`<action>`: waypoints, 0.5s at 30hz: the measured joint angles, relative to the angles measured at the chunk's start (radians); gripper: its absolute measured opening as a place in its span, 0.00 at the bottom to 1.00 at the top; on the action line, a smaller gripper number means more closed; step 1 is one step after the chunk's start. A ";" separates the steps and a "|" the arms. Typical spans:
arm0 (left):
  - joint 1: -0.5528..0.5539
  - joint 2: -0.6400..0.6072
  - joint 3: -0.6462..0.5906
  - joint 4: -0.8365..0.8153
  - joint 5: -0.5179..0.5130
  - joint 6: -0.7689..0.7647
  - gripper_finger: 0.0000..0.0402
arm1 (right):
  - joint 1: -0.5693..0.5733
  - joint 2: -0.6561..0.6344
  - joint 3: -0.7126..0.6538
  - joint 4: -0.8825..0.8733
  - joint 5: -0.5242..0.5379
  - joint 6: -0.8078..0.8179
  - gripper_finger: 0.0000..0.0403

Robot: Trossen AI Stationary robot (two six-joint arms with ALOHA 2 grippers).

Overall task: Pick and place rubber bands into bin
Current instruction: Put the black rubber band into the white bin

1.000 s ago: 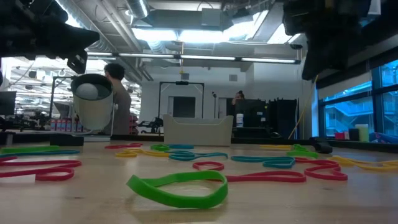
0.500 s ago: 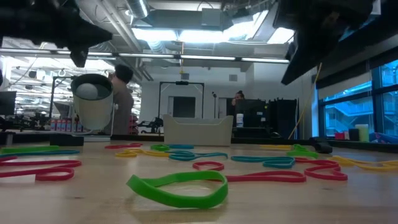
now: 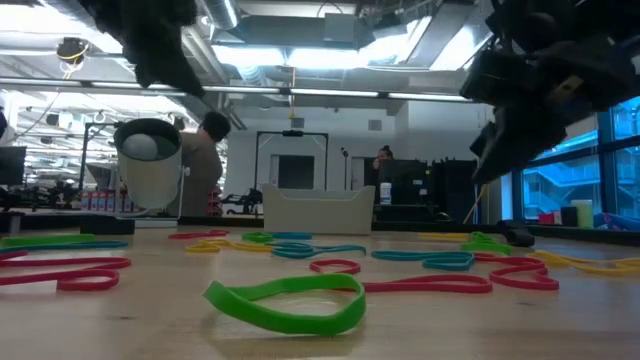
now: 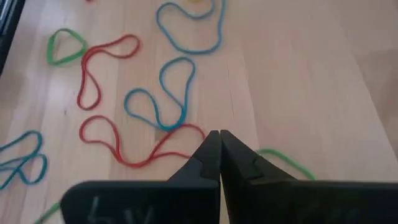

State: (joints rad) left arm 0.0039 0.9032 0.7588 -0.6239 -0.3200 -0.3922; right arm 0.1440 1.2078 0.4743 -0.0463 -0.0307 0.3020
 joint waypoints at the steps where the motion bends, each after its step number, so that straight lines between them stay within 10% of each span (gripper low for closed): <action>1: 0.010 0.029 0.025 -0.057 0.002 -0.026 0.08 | 0.000 -0.005 -0.009 -0.003 0.000 -0.002 0.00; 15: 0.123 0.334 0.049 -0.381 0.217 -0.332 0.43 | 0.000 -0.029 -0.021 0.021 0.000 -0.049 0.01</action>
State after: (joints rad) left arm 0.1266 1.2372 0.8082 -1.0044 -0.1026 -0.7238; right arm 0.1440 1.1790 0.4534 -0.0258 -0.0311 0.2527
